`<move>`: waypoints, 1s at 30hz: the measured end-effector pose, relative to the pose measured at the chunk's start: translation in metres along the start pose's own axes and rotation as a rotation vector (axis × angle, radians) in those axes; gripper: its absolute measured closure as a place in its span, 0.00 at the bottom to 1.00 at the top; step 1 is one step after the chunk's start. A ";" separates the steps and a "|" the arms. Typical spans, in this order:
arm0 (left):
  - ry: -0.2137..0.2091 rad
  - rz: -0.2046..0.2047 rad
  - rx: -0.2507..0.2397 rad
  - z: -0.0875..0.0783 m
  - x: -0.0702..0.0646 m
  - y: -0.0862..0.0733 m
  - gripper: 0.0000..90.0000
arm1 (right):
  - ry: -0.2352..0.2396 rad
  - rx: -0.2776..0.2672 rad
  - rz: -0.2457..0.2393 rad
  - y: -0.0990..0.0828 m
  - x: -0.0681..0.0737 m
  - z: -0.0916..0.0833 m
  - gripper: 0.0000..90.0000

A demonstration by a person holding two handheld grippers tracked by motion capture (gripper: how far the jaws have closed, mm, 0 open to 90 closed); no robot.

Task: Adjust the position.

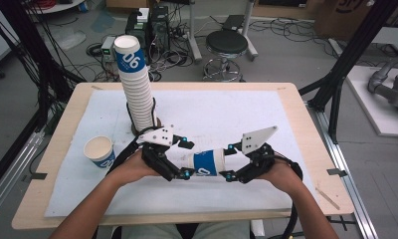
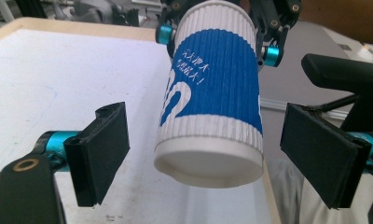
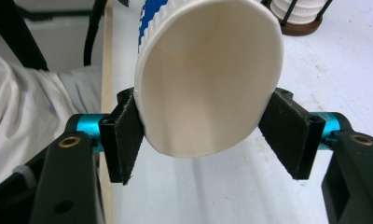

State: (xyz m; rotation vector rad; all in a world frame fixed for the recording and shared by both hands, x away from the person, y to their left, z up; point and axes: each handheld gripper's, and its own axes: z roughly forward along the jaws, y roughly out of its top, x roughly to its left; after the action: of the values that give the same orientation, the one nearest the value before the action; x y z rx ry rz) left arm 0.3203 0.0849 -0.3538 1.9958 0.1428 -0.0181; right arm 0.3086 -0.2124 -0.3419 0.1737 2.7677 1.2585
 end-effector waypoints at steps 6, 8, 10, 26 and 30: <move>-0.013 0.022 0.071 0.007 0.001 0.006 0.18 | -0.007 0.095 -0.037 0.015 0.000 0.003 0.37; -0.014 0.025 0.097 0.009 0.000 0.008 0.18 | -0.005 0.117 -0.045 0.019 0.000 0.004 0.37; -0.015 0.037 0.124 0.013 0.001 0.010 0.19 | -0.001 0.136 -0.052 0.022 0.000 0.007 0.37; -0.058 0.050 0.304 0.037 0.002 0.018 0.25 | 0.002 0.294 -0.121 0.036 0.006 0.022 0.37; -0.071 0.050 0.333 0.043 0.002 0.016 0.28 | 0.004 0.312 -0.130 0.037 0.007 0.023 0.37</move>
State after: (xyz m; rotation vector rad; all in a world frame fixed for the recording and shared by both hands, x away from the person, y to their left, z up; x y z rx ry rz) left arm 0.3262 0.0397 -0.3572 2.3273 0.0451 -0.0858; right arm 0.3071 -0.1700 -0.3294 0.0120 2.9075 0.7947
